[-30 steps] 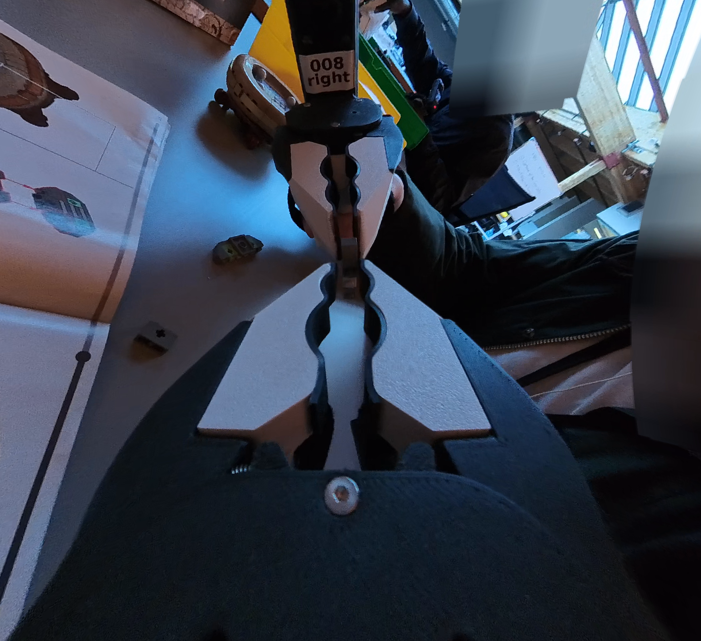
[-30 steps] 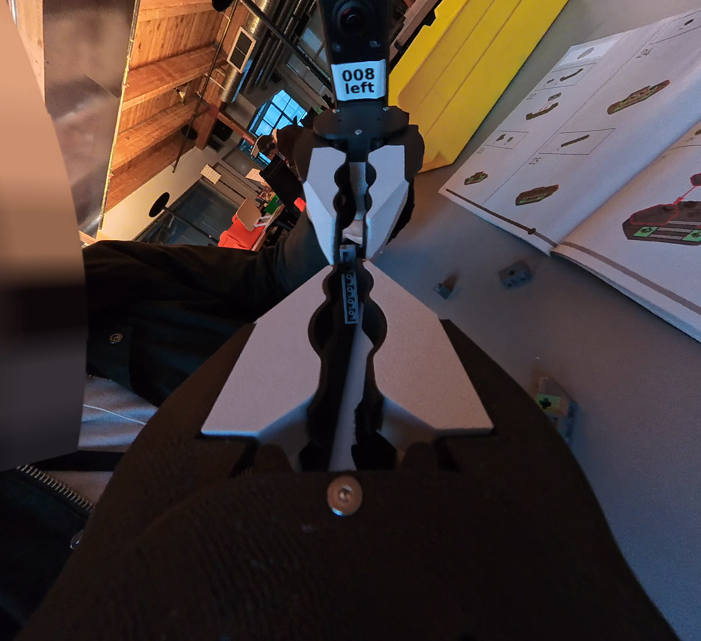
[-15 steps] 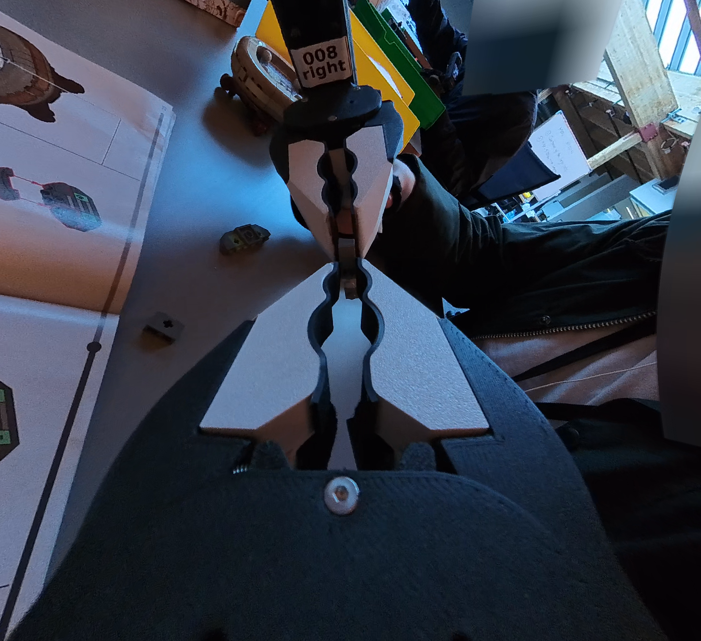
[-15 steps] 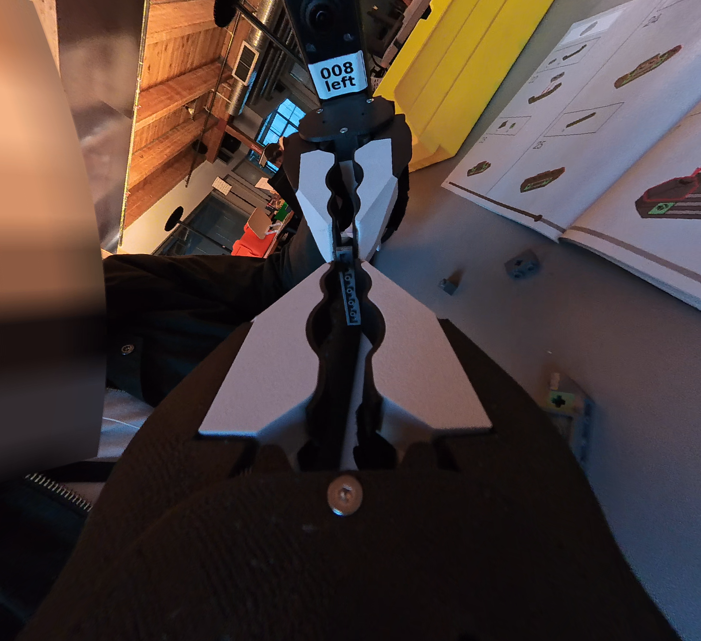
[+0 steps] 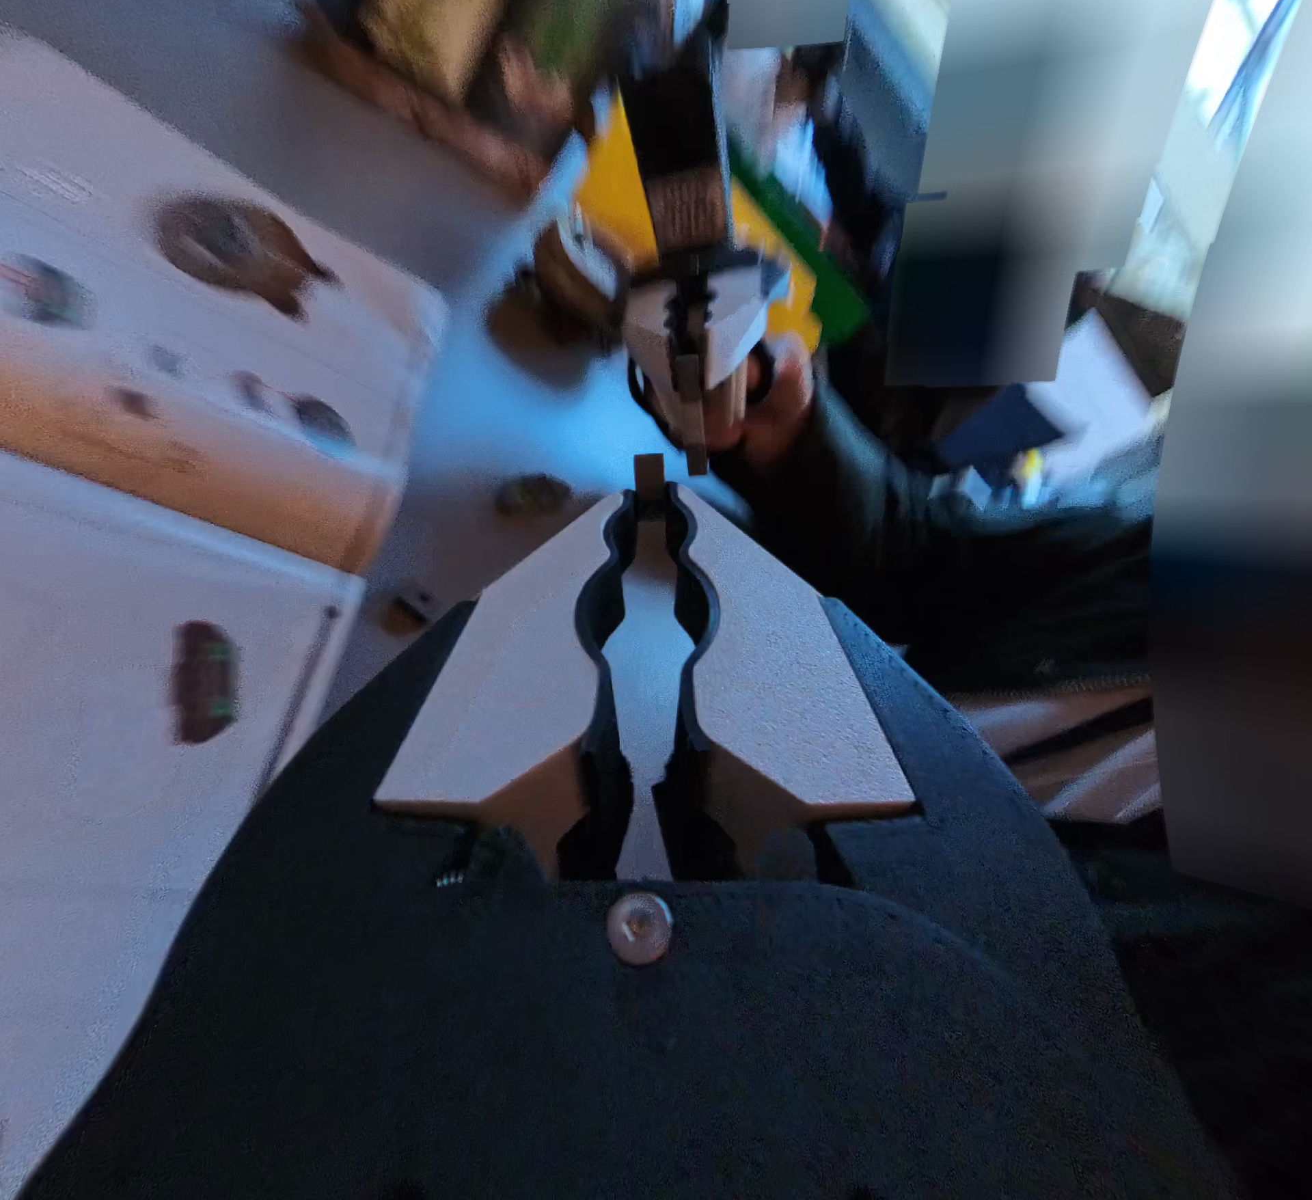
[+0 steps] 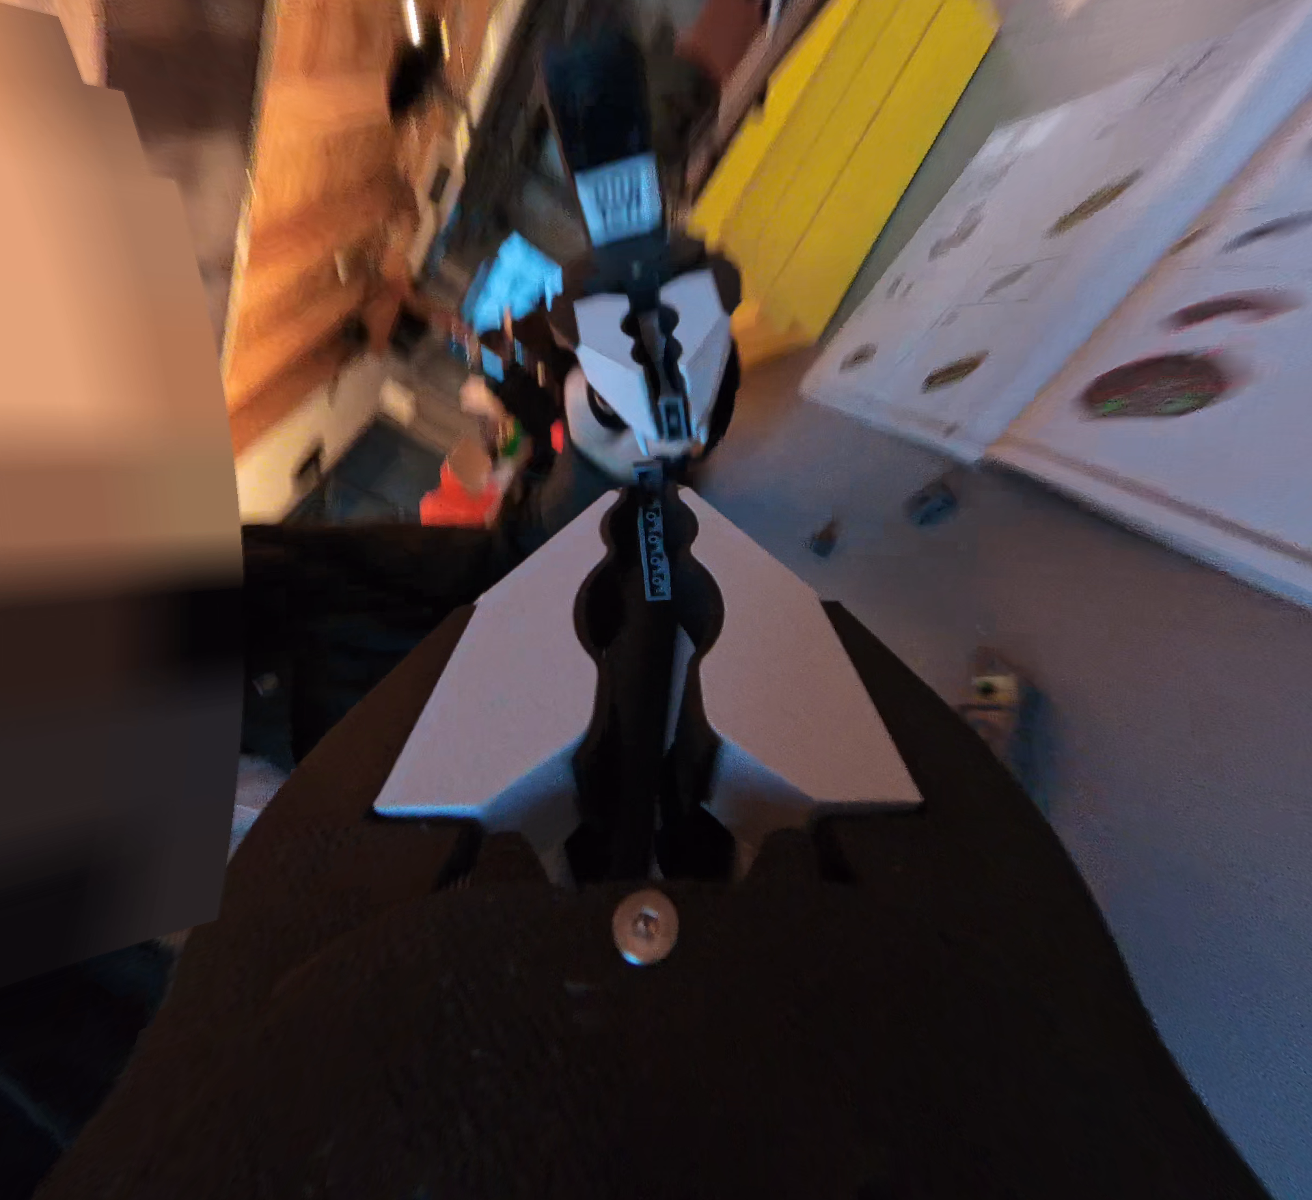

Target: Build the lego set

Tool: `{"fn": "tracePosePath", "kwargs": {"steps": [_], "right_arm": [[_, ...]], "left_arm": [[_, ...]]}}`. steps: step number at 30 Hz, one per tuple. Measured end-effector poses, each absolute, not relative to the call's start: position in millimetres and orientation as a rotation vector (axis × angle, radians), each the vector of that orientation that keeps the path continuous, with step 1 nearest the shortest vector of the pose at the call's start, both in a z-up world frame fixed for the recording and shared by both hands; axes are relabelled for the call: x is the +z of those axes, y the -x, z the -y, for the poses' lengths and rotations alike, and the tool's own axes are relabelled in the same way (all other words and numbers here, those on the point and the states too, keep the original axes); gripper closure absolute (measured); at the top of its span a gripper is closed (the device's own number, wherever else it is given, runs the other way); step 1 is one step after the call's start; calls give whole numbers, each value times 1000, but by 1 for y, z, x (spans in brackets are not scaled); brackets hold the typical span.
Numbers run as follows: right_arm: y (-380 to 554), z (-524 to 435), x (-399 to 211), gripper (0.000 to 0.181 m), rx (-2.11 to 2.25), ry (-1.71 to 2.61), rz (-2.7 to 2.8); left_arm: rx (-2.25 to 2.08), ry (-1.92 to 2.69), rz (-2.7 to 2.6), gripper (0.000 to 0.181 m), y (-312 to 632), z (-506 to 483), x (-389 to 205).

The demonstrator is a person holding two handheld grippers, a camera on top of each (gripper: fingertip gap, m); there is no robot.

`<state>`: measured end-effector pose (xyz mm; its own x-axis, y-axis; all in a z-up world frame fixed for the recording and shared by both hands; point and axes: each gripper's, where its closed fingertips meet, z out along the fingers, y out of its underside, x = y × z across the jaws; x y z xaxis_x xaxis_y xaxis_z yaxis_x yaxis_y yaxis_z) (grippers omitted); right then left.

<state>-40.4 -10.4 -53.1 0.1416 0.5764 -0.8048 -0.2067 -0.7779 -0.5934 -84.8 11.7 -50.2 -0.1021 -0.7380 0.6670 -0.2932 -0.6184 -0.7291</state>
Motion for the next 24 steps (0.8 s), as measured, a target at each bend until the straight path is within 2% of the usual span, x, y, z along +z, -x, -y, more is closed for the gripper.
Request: {"fn": "tracePosePath", "kwargs": {"steps": [3, 8, 14, 16, 19, 22, 24], "right_arm": [[-2, -3, -30, 176, 1641, 1710, 245], [26, 8, -41, 175, 1768, 1754, 325], [29, 13, -39, 175, 1790, 1745, 351], [30, 12, -44, 175, 1799, 1770, 338], [31, 9, -55, 175, 1784, 1821, 328], [32, 8, -61, 175, 1770, 1844, 327], [32, 7, -64, 175, 1760, 1858, 329]], "left_arm": [[-1821, 1743, -954, 175, 112, -42, -27], [-2151, 1776, -1139, 175, 86, 13, -35], [-2264, 1727, -1202, 175, 86, 28, -31], [-2053, 1864, -1292, 175, 82, 25, -56], [-1496, 2095, -1473, 175, 85, 10, -115], [-1259, 2152, -1531, 174, 88, 1, -137], [-1204, 2162, -1567, 164, 88, 2, -145]]}}
